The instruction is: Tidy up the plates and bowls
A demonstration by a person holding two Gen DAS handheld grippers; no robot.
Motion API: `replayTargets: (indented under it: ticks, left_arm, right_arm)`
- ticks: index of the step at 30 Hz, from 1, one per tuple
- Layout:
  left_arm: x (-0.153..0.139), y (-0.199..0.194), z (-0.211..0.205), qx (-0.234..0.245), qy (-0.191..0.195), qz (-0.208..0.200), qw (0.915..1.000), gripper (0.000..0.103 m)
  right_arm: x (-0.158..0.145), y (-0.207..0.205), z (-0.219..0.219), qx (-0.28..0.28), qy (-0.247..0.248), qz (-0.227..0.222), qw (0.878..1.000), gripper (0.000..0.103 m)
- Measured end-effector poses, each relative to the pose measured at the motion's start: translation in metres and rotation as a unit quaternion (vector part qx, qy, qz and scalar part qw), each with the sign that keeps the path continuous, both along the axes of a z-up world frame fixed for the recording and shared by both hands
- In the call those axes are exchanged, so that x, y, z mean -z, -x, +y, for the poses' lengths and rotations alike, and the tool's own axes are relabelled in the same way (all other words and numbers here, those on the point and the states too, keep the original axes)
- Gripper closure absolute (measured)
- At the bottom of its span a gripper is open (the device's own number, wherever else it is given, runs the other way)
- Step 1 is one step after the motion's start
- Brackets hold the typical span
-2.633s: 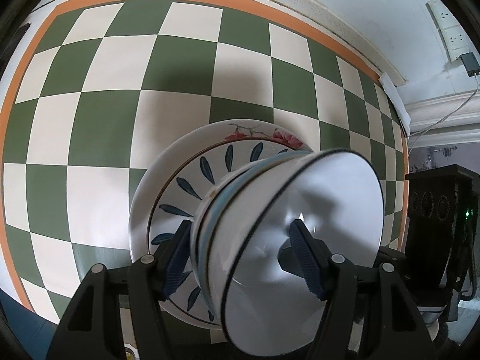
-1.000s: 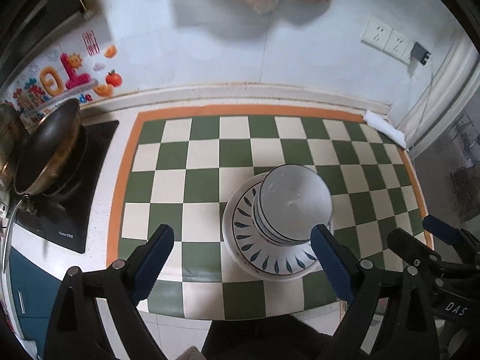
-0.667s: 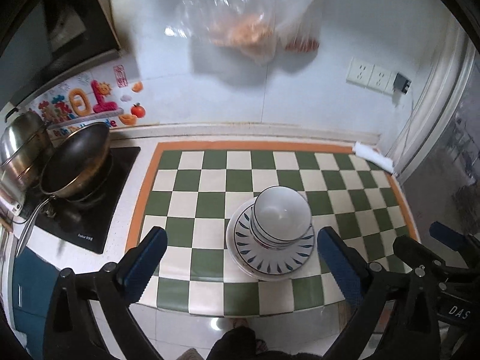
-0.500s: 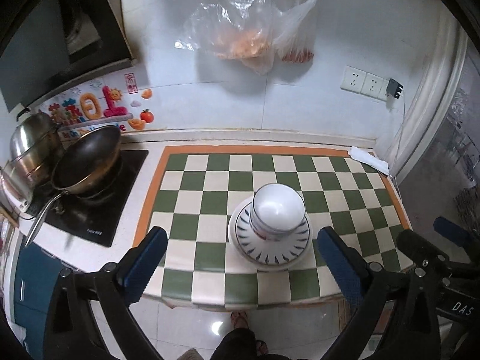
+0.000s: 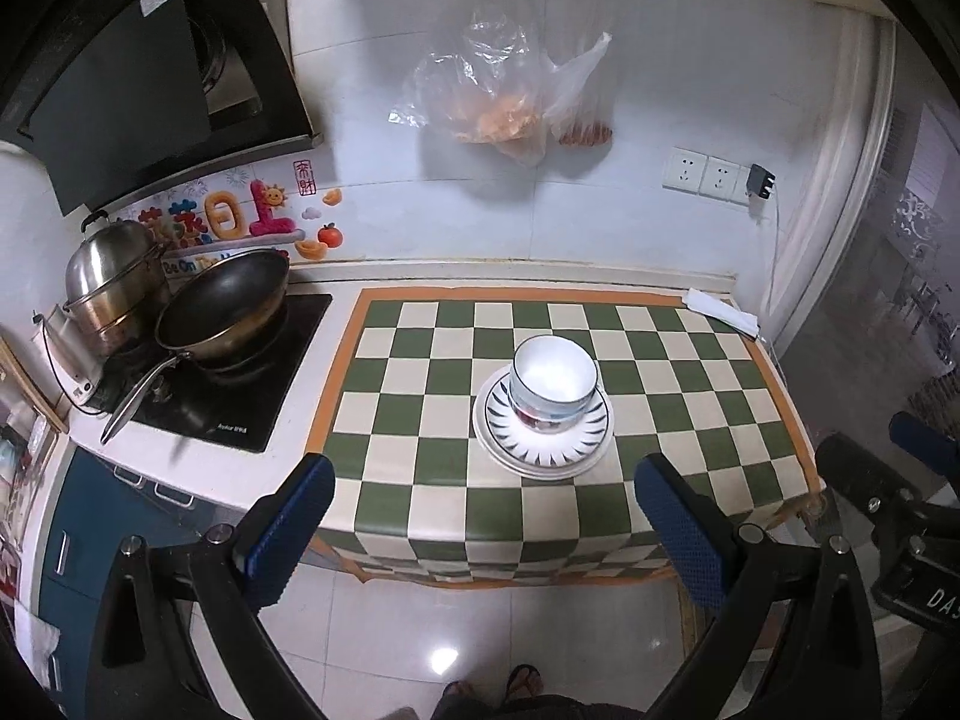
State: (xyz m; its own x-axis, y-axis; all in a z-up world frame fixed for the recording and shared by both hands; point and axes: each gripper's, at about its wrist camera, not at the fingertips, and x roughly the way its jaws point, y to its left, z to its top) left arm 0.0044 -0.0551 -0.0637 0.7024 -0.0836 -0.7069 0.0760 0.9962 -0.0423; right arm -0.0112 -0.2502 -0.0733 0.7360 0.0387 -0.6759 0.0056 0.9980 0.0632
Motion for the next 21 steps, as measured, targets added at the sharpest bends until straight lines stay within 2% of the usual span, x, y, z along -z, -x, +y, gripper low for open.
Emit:
replayTargets:
  ticks: [8,21]
  left_arm:
    - [0.0,0.024,0.011,0.012,-0.012,0.001,0.9999,0.0]
    - [0.002,0.044,0.026,0.012,-0.009,-0.004,0.9999,0.0]
  right_arm:
    - [-0.007,0.032,0.012,0.017,-0.005,-0.016,1.0,0.002]
    - [-0.005,0.055,0.03,0.029,0.007,-0.022,0.999,0.002]
